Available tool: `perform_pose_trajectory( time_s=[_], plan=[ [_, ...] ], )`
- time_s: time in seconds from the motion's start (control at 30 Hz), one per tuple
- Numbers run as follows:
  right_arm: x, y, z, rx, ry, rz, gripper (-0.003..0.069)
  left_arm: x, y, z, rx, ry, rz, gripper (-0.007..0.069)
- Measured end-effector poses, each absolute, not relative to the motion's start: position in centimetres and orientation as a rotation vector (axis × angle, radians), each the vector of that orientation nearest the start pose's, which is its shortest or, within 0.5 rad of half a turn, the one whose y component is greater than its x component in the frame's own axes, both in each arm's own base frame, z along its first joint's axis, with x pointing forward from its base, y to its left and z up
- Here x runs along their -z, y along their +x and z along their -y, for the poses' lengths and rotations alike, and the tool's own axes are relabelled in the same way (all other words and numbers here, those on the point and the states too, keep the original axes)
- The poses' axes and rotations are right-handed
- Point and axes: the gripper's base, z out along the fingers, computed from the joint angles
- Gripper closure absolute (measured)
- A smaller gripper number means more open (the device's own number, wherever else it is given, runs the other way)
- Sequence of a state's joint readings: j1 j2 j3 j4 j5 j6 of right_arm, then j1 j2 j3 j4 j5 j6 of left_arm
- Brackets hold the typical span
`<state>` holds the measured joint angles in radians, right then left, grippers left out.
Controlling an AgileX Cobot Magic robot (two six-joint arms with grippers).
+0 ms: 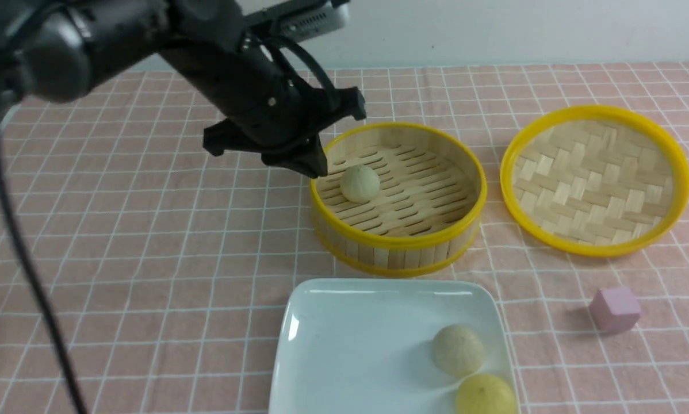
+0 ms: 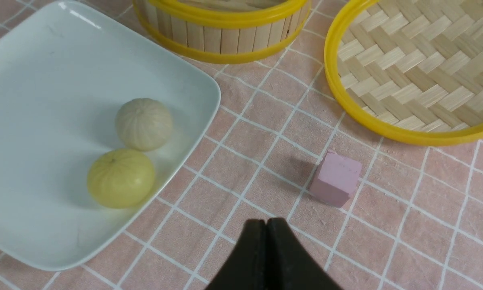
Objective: Put the steamed buns into the plate on the pink tablecloth.
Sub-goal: 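Reach into the bamboo steamer and grasp a bun with the left gripper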
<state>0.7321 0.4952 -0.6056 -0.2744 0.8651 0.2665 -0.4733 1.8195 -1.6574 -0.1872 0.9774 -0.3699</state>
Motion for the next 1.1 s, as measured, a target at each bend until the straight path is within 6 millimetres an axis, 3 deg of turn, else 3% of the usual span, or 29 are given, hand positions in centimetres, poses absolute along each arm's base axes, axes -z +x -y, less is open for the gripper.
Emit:
perform_pose_trajectory(
  time_s=[0.13,0.33,0.47,0.77,0.9,1.1],
  plan=[
    [-30.8,7.4,-4.1,-0.225,-0.593,-2.131,0.0648,-28.7,39.5,21.8,0.374,-0.031,-2.748,0.0442],
    [-30.8,7.4,-4.1,-0.227,-0.593,-2.127,0.0643,-26.9,43.1,23.6,0.391,-0.034,-2.685,0.0314],
    [-30.8,7.4,-4.1,-0.228,-0.593,-2.127,0.0638,-25.1,44.5,24.3,0.394,0.016,-2.656,0.03],
    [-30.9,7.4,-4.1,-0.229,-0.593,-2.125,0.0629,-21.0,45.2,24.9,0.37,0.013,-2.728,0.03],
    [-30.8,7.4,-4.1,-0.228,-0.593,-2.126,0.0625,-20.9,45.2,24.9,0.379,0.009,-2.732,0.0331],
    [-30.8,7.4,-4.1,-0.228,-0.593,-2.126,0.062,-21.7,44.6,25.2,0.415,0.034,-2.78,0.0575]
  ],
)
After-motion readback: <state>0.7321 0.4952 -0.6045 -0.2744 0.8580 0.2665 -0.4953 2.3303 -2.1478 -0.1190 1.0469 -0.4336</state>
